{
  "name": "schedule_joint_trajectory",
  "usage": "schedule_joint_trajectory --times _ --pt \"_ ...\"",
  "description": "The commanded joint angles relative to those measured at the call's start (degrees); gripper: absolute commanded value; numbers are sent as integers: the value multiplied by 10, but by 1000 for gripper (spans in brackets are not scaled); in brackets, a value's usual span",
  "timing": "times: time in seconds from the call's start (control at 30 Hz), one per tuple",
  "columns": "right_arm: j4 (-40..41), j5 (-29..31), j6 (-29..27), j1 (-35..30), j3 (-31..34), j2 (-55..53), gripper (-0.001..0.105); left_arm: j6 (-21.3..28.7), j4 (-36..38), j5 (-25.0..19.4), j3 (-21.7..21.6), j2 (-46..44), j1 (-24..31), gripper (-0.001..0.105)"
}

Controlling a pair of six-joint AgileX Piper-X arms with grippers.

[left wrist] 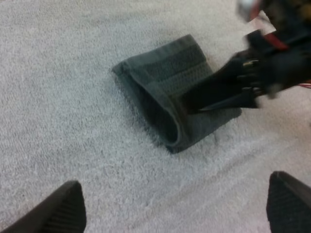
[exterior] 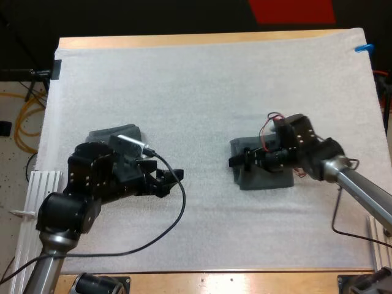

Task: Pick towel from pile fold and stack

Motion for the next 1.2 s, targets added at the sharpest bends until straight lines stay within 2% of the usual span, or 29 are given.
schedule_joint_trajectory --times 0.0,0.17,0.33,0.43,0.53,0.73,0.87,1.03,1.17 --pt "4 -10 -16 0 -7 -32 85 -5 -12 1 -4 8 0 73" --pt "35 33 -31 0 -7 -140 85 -49 -64 15 -4 52 -24 74" --pt "92 111 -63 0 -7 -257 85 -108 -170 5 -4 130 -90 74" --pt "131 139 -73 0 -7 -316 85 -142 -219 -8 -4 192 -124 74" --pt "172 148 -78 0 -7 -364 85 -181 -264 -8 -4 257 -149 74" --pt "254 172 -77 0 -7 -438 85 -254 -353 3 -4 382 -163 74" --pt "297 196 -77 0 -7 -470 85 -288 -382 23 -9 440 -163 73" --pt "335 214 -77 0 -7 -500 85 -312 -388 65 -42 512 -168 73" --pt "335 223 -77 0 -7 -503 85 -330 -385 68 -64 544 -177 73"
